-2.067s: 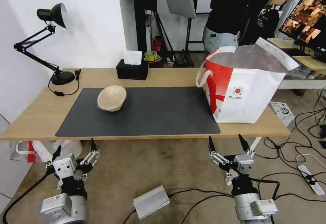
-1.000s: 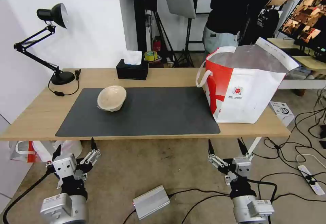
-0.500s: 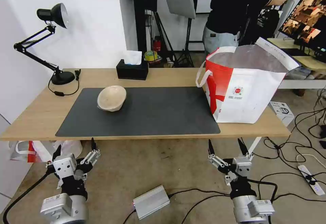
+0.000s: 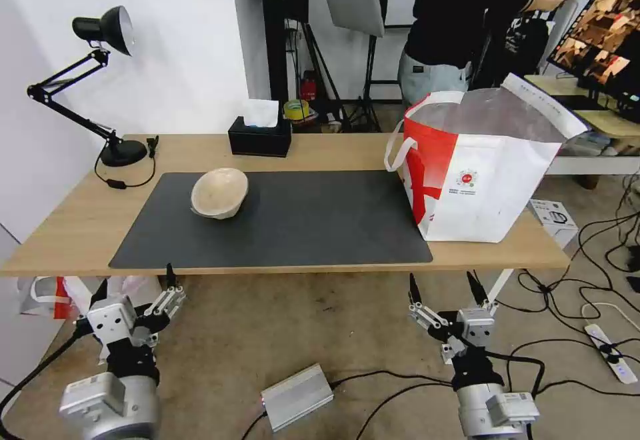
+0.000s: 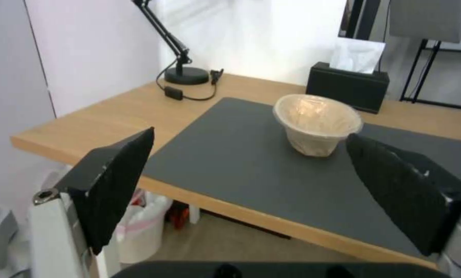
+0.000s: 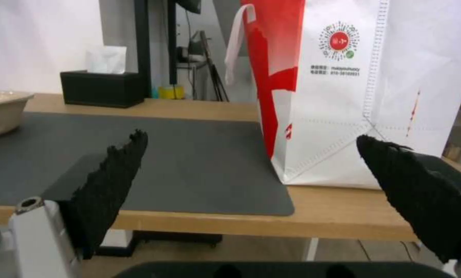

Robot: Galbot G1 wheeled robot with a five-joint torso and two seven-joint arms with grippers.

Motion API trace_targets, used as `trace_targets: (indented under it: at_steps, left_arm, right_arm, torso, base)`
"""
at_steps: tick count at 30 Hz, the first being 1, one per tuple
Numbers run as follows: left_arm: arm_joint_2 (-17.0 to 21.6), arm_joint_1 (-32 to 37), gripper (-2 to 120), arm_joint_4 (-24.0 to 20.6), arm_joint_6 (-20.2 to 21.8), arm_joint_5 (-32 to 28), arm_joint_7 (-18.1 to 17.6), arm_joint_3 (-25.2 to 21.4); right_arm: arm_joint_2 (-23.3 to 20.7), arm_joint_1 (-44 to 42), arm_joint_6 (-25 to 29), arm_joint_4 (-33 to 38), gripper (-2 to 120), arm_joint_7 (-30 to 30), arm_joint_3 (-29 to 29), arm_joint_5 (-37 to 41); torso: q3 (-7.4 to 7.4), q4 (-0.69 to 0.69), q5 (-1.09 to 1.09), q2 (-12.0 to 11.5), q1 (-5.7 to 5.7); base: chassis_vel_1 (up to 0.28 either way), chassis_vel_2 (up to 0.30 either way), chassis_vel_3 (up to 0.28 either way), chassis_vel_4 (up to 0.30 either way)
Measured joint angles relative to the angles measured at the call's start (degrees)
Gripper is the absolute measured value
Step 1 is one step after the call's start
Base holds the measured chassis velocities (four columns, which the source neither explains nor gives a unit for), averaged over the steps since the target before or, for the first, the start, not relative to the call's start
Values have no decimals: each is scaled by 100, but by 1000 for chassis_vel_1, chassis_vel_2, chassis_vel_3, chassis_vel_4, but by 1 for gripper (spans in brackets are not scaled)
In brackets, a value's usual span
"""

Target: Pick up the trash from the table and place it into the takeout bag.

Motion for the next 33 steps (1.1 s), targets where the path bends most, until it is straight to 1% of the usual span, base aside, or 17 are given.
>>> trace_targets:
  at_steps: [4, 6, 7, 8, 10, 12, 13, 16, 18, 21, 22, 26, 27, 31, 32, 33]
  left_arm:
    - [-9, -47, 100, 0, 0, -160, -5, 1]
    - [36, -119, 100, 0, 1, -433, -5, -31]
    - [111, -166, 100, 0, 1, -742, -12, -94]
    - [111, -166, 100, 0, 1, -742, -12, -94]
    - [186, -223, 100, 0, 1, -1089, -54, -118]
    - [252, -310, 100, 0, -5, -1579, -74, -115]
    - [252, -310, 100, 0, -5, -1579, -74, -115]
    - [287, -409, 100, 0, -8, -1952, -79, -94]
    - [302, -430, 100, 0, -9, -2011, -79, -95]
    - [382, -513, 100, 0, -18, -2385, -100, -125]
    - [382, -513, 100, 0, -18, -2385, -100, -125]
    - [517, -645, 100, 0, -77, -2953, -155, -180]
    - [517, -645, 100, 0, -77, -2953, -155, -180]
    - [662, -789, 100, 0, -125, -3549, -198, -208]
    - [662, -789, 100, 0, -125, -3549, -198, -208]
    - [704, -845, 100, -1, -128, -3740, -235, -217]
  right_arm:
    - [0, 0, 1, 0, 100, 0, 0, 0]
    - [0, 0, 2, 0, 100, -1, 0, 0]
    - [0, 0, 2, 0, 100, -1, 0, 0]
    - [0, 0, 2, 0, 100, -1, 0, 0]
    - [0, 0, 3, 0, 100, -2, 0, 0]
    - [0, 0, 4, 0, 100, -2, 0, 0]
    - [0, 0, 4, 0, 100, -2, 0, 0]
    - [0, 0, 5, 0, 100, -2, 0, 0]
    - [0, 0, 6, 0, 100, -2, 0, 0]
    - [0, 0, 6, 0, 100, -2, 0, 0]
    - [0, 0, 6, 0, 100, -2, 0, 0]
    - [0, 0, 6, 0, 100, -2, 0, 0]
    - [0, 0, 6, 0, 100, -2, 0, 0]
    - [0, 0, 6, 0, 100, -2, 0, 0]
    - [0, 0, 6, 0, 100, -2, 0, 0]
    - [0, 1, 6, 1, 100, -2, 0, 0]
  torso:
    - [0, 0, 0, 0, 0]
    - [0, 0, 0, 0, 0]
    - [0, 0, 0, 0, 0]
    - [0, 0, 0, 0, 0]
    - [0, 0, 0, 0, 0]
    - [0, 0, 0, 0, 0]
    - [0, 0, 0, 0, 0]
    - [0, 0, 0, 0, 0]
    - [0, 0, 0, 0, 0]
    - [0, 0, 0, 0, 0]
    - [0, 0, 0, 0, 0]
    - [0, 0, 0, 0, 0]
    - [0, 0, 0, 0, 0]
    - [0, 0, 0, 0, 0]
    - [0, 0, 0, 0, 0]
    - [0, 0, 0, 0, 0]
  base:
    - [0, 0, 0, 0]
    - [0, 0, 0, 0]
    - [0, 0, 0, 0]
    - [0, 0, 0, 0]
    - [0, 0, 0, 0]
    - [0, 0, 0, 0]
    - [0, 0, 0, 0]
    - [0, 0, 0, 0]
    - [0, 0, 0, 0]
    - [0, 0, 0, 0]
    - [0, 0, 0, 0]
    - [0, 0, 0, 0]
    - [0, 0, 0, 0]
    - [0, 0, 0, 0]
    - [0, 0, 0, 0]
    - [0, 0, 0, 0]
